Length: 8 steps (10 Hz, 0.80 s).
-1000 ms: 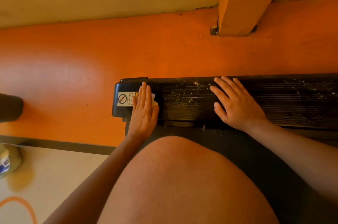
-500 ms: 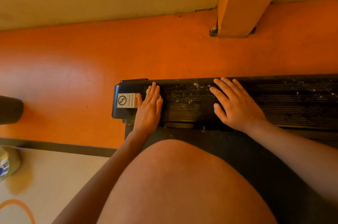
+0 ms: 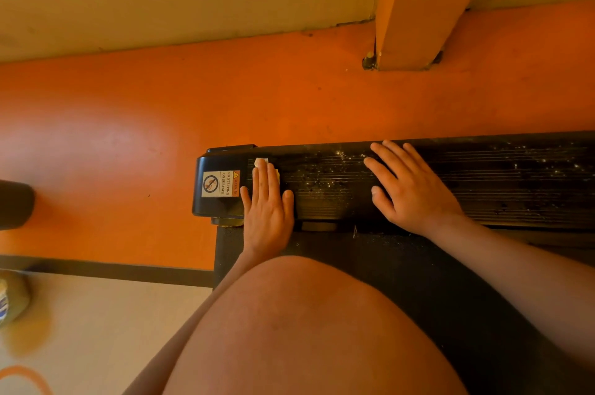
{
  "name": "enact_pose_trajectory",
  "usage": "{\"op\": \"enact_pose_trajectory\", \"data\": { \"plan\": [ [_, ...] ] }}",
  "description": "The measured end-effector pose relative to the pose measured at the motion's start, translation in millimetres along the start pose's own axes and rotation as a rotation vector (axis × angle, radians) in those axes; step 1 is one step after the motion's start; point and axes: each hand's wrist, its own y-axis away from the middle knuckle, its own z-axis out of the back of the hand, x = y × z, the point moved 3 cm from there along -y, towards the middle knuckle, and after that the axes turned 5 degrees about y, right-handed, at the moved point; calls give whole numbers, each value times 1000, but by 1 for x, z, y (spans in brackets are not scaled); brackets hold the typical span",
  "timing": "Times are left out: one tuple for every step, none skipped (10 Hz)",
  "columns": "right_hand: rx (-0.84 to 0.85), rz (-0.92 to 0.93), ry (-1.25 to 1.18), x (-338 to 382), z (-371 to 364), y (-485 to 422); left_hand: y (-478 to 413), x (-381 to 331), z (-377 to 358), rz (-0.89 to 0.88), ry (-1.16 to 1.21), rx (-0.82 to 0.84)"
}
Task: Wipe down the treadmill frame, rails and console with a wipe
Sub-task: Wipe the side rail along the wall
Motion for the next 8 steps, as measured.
{"op": "enact_pose_trajectory", "data": {
  "plan": [
    [6,-1,-4,0,0,0,-17,0,8,-2,60,-55],
    [9,-2,-7,0,0,0,-27,5,19,-25,117,-123],
    [4,-2,-3,0,1,0,-27,13,23,-85,107,-139],
    [10,-2,-5,0,-1,0,-34,19,25,-133,62,-118],
    [13,-4,-9,0,-1,0,-43,22,23,-152,15,-48],
    [8,-2,-10,0,0,0,-43,22,21,-134,-2,-11],
    [6,-2,-12,0,0,0,-34,19,16,-130,-20,-1],
    [5,-3,-9,0,1,-1,-16,22,10,-141,-88,-11]
  ]
}}
